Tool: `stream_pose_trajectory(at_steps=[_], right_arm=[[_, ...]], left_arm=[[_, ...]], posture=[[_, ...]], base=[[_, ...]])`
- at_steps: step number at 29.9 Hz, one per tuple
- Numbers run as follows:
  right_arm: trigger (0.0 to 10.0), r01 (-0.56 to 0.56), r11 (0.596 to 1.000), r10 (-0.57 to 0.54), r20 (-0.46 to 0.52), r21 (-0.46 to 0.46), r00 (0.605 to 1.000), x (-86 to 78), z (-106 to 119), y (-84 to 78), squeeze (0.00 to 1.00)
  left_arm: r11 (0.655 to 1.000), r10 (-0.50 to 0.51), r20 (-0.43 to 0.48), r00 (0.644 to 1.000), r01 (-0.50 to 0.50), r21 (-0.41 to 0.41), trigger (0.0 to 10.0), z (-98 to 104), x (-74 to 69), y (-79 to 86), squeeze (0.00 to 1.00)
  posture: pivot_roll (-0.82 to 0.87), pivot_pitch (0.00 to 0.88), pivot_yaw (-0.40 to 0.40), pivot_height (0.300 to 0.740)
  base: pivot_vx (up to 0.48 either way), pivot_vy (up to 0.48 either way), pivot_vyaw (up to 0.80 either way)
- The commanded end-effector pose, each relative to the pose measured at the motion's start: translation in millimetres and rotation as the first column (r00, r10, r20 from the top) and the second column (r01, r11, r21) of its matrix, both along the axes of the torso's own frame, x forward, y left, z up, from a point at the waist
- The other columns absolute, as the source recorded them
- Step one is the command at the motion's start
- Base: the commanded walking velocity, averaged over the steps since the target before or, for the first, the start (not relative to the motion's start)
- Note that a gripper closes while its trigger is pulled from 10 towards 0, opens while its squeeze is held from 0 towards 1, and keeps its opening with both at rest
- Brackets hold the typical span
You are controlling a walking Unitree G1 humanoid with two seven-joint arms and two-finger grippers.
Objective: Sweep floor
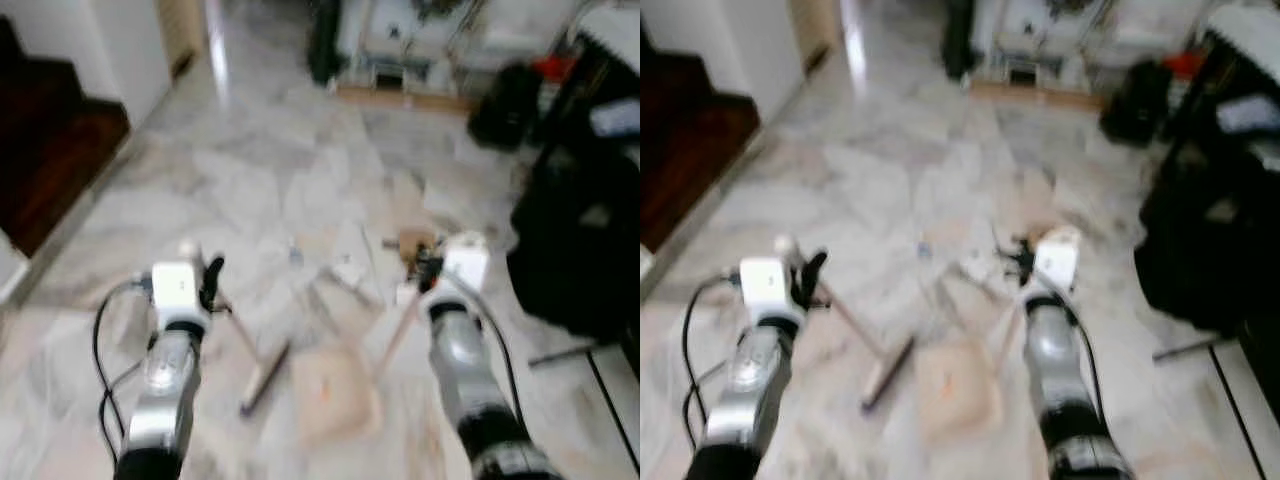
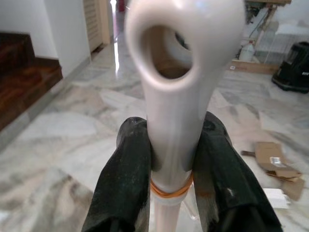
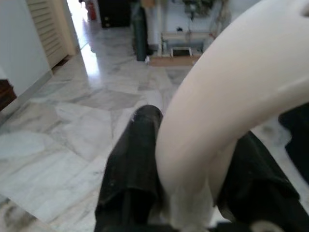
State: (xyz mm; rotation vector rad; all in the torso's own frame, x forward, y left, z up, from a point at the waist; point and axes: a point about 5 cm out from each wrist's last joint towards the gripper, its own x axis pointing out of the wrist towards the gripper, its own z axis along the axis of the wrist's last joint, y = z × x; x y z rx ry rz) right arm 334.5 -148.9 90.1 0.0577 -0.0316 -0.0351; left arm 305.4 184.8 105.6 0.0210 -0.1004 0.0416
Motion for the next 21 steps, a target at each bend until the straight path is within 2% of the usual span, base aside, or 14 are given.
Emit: stream_pose_trajectory(at_steps=[1,4,11,21], right_arm=[[10.0,0.026,1.0,-0.026,0.041,-0.002,0.999,1.6,7.9,-10.2,0.0],[10.0,-0.005,1.0,0.007,0.062,-0.025,0.998,1.2,10.3,-6.9,0.0],[10.0,-0.017,0.999,0.019,0.065,-0.029,0.998,1.0,10.4,-2.5,0.0],[10.0,-0.02,1.0,0.02,0.051,-0.01,0.999,0.9,8.2,-2.5,0.0]], left_arm=[[1.0,-0.015,0.049,0.999,0.015,0.009,10.0,8.7,2.5,-5.9,0.0],[1.0,-0.016,0.051,0.999,0.015,0.009,10.0,8.8,2.8,-6.4,0.0],[1.0,-0.021,0.054,0.998,0.021,0.006,10.0,9.1,3.7,-7.3,0.0],[1.0,-0.018,0.057,0.998,0.018,0.01,10.0,10.2,4.9,-7.3,0.0]], posture=[[-0.01,0.027,-0.053,0.74],[-0.01,0.023,-0.052,0.74],[0.0,0.02,-0.052,0.74],[0.0,0.039,-0.054,0.74]], base=[[0.349,0.0,0.0],[0.347,0.0,0.0],[0.347,0.0,0.74],[0.347,0.0,0.0]])
